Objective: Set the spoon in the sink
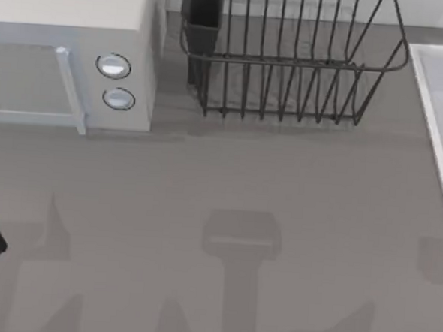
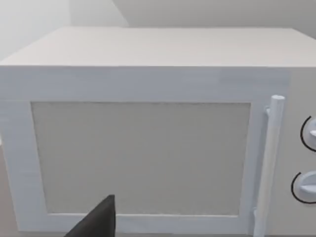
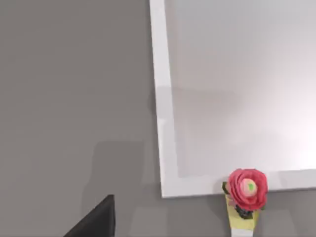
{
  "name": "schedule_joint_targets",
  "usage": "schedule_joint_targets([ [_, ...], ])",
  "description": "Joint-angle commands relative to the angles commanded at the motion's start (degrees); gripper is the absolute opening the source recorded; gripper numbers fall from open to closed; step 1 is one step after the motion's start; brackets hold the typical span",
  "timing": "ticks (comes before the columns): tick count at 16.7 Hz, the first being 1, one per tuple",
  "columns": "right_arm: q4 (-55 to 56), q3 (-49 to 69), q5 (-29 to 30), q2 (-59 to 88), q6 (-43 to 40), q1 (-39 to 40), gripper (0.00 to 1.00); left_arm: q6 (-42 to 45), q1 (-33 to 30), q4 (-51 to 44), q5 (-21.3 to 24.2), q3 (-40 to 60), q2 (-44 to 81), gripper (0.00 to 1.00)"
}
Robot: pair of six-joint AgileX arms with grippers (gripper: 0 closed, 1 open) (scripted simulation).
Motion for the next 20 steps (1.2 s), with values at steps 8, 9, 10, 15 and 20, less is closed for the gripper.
schedule_joint_targets([
  [8, -25.17, 20.44, -0.20, 34.08, 2.73, -2.21, 1.00, 0.00, 0.00, 0.00, 0.00, 0.00, 0.00, 1.00],
  [9, -27.00, 22.10, -0.20, 36.34, 2.95, -2.40, 1.00, 0.00, 0.00, 0.00, 0.00, 0.00, 0.00, 1.00],
  [10, -28.41, 23.42, -0.20, 38.05, 3.11, -2.55, 1.00, 0.00, 0.00, 0.00, 0.00, 0.00, 0.00, 1.00],
  [15, -29.97, 24.98, -0.22, 40.04, 3.31, -2.70, 1.00, 0.00, 0.00, 0.00, 0.00, 0.00, 0.00, 1.00],
  [20, -25.81, 22.47, -0.22, 41.93, 3.51, -2.49, 1.00, 0.00, 0.00, 0.00, 0.00, 0.00, 0.00, 1.00],
])
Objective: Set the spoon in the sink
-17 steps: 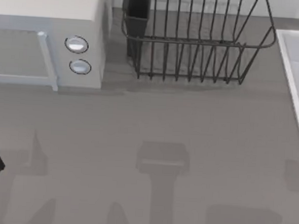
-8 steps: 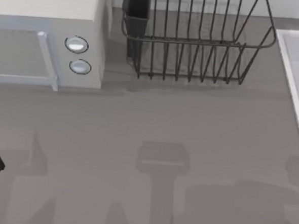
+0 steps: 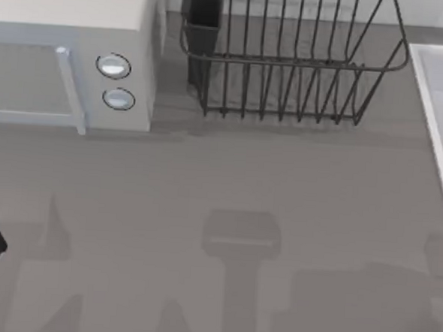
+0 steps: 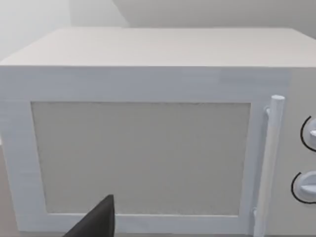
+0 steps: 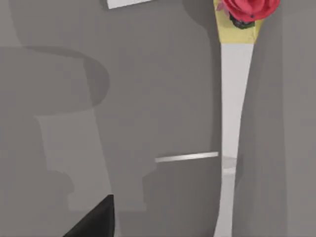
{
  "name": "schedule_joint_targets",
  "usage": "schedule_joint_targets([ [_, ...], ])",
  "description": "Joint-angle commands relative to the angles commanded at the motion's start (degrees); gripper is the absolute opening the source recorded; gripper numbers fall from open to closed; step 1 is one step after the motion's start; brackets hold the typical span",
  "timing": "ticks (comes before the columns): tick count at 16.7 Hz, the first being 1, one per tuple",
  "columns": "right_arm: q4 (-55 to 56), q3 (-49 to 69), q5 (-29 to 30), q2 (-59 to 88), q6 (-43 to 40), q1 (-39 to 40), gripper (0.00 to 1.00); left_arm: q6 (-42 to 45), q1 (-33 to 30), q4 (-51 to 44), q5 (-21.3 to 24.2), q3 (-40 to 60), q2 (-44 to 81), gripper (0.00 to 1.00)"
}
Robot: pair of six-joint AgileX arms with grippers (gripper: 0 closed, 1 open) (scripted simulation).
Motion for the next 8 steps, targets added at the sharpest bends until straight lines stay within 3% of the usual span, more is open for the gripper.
schedule_joint_targets([
  [8, 21.88, -10.96, 0.00, 10.50, 0.56, 0.35, 1.00, 0.00, 0.00, 0.00, 0.00, 0.00, 0.00, 1.00],
])
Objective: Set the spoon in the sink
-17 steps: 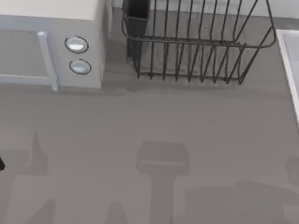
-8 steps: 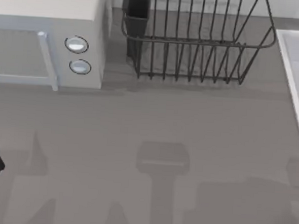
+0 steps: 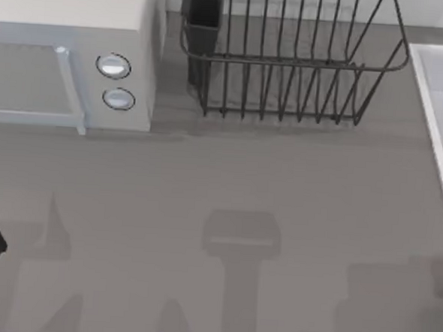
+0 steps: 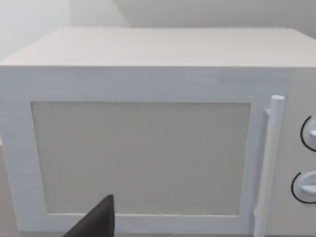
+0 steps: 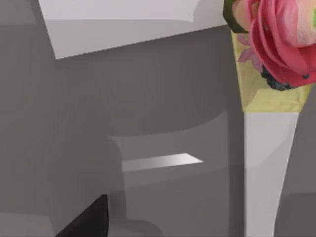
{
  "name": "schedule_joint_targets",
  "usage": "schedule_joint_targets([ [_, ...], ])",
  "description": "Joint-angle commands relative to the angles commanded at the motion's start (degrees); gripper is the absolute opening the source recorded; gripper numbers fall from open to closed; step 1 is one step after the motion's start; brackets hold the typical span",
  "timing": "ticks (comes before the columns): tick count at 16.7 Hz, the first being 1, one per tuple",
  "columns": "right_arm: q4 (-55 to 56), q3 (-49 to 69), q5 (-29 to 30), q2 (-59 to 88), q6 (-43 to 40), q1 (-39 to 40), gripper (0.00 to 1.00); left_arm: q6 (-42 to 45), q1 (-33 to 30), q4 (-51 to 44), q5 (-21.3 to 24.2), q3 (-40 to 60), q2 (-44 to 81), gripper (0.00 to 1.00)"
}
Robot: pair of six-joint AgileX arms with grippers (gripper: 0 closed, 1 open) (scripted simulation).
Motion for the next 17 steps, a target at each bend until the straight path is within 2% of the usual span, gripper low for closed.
schedule_joint_targets([
  [5, 1.45, -0.80, 0.00, 0.82, 0.04, 0.04, 1.00, 0.00, 0.00, 0.00, 0.00, 0.00, 0.00, 1.00],
  [17, 1.45, -0.80, 0.00, 0.82, 0.04, 0.04, 0.10, 0.00, 0.00, 0.00, 0.00, 0.00, 0.00, 1.00],
])
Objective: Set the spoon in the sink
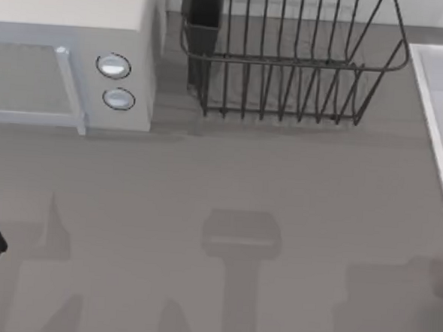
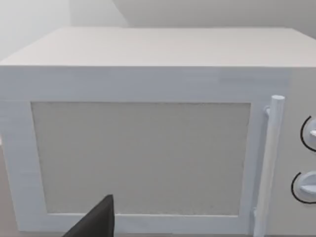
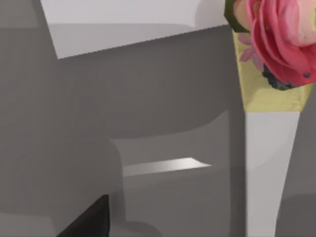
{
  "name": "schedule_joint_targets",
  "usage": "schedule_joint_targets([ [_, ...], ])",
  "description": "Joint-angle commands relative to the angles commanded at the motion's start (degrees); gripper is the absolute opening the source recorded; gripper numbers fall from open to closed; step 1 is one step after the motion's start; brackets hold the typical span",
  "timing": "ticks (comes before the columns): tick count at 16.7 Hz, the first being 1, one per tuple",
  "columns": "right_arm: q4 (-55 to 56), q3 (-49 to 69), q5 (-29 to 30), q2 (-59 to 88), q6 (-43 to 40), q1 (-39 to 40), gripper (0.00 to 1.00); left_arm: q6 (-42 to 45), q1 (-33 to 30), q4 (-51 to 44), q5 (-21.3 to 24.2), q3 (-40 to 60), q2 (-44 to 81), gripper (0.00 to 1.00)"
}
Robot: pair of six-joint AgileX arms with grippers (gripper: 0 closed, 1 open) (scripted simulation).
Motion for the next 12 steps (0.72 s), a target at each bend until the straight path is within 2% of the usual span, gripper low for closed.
schedule_joint_targets([
  [1, 0.00, 0.00, 0.00, 0.00, 0.00, 0.00, 0.02, 0.00, 0.00, 0.00, 0.00, 0.00, 0.00, 1.00],
  [2, 0.00, 0.00, 0.00, 0.00, 0.00, 0.00, 0.00, 0.00, 0.00, 0.00, 0.00, 0.00, 0.00, 1.00],
  [9, 0.00, 0.00, 0.00, 0.00, 0.00, 0.00, 0.00, 0.00, 0.00, 0.00, 0.00, 0.00, 0.00, 1.00],
  [10, -3.92, 1.87, 1.27, -3.67, 0.14, -0.03, 0.00, 0.00, 0.00, 0.00, 0.00, 0.00, 0.00, 1.00],
  [12, -4.84, 2.70, 1.27, -4.00, 0.13, -0.05, 0.00, 0.00, 0.00, 0.00, 0.00, 0.00, 0.00, 1.00],
])
